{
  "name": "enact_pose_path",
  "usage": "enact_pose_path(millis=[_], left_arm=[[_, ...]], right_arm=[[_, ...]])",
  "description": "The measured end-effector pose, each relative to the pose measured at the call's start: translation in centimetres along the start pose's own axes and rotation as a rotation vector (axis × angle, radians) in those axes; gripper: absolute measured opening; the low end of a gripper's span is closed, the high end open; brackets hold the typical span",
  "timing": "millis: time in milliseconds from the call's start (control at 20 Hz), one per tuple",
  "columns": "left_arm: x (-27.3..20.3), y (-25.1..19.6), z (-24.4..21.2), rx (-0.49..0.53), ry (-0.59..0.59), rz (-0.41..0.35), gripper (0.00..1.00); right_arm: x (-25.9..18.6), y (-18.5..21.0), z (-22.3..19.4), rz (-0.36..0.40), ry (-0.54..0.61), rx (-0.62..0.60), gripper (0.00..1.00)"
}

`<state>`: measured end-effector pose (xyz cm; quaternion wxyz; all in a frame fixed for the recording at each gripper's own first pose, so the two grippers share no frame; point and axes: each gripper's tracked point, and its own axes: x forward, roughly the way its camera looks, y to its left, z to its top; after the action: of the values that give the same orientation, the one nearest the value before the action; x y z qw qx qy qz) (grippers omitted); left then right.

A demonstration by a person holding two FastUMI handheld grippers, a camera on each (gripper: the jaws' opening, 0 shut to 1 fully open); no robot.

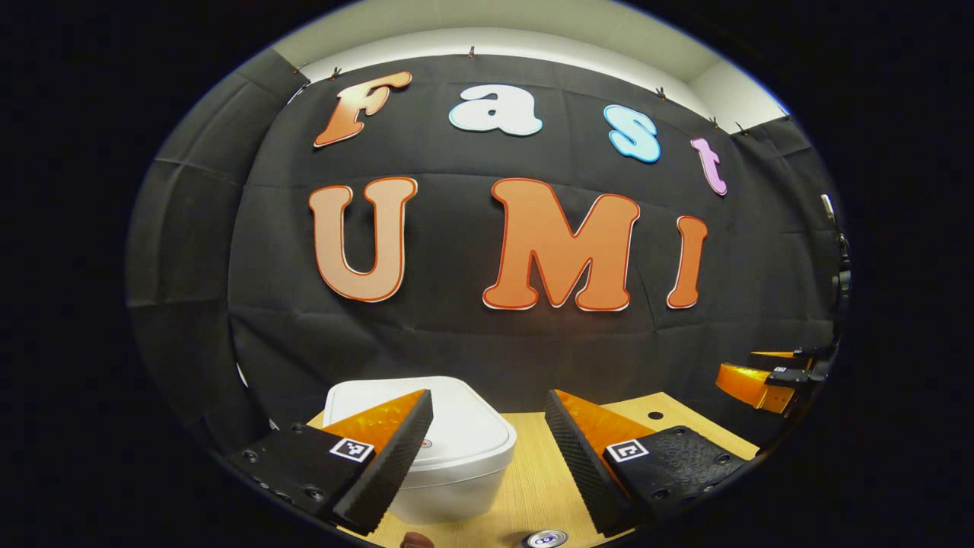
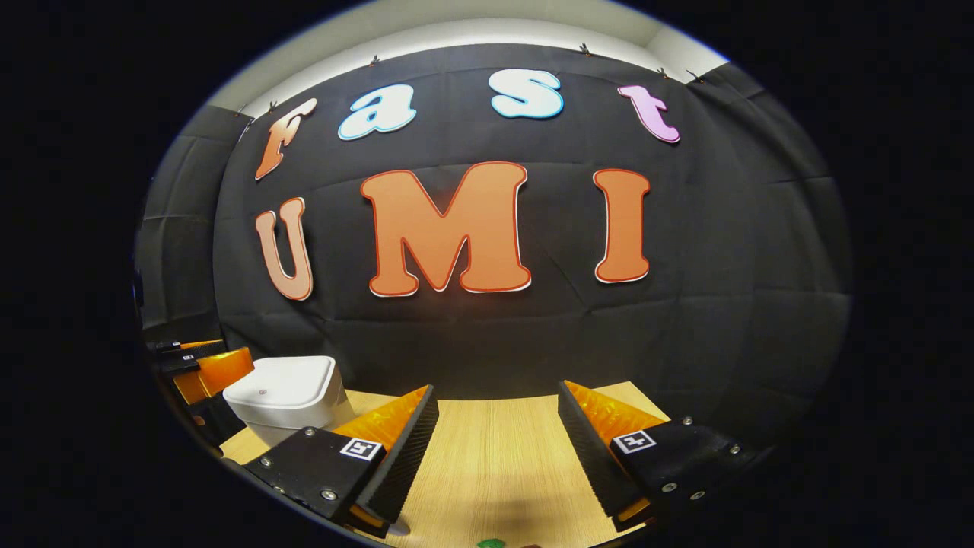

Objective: Press the lid of the desktop garbage bin to open it, pick up the crumpled paper on the desktop and throw it into the bin, then pick up the pop can on the desktop and drop it into the bin, and finally close the garbage bin lid.

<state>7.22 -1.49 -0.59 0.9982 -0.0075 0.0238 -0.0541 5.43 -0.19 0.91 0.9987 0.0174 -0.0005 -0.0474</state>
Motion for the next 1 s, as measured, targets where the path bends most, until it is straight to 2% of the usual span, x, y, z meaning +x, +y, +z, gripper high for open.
enact_pose_path(millis=[300,1000], left_arm=[[-0.4,1.2,0.5,0.001,-0.008,0.028,0.95],[-1.2,1.2,1.2,0.014,-0.022,0.039,0.95]], right_arm=[[-0.5,0.1,0.3,0.003,-0.002,0.001,0.94],[-1.8,-0.3,0.8,0.008,-0.012,-0.005,0.94]])
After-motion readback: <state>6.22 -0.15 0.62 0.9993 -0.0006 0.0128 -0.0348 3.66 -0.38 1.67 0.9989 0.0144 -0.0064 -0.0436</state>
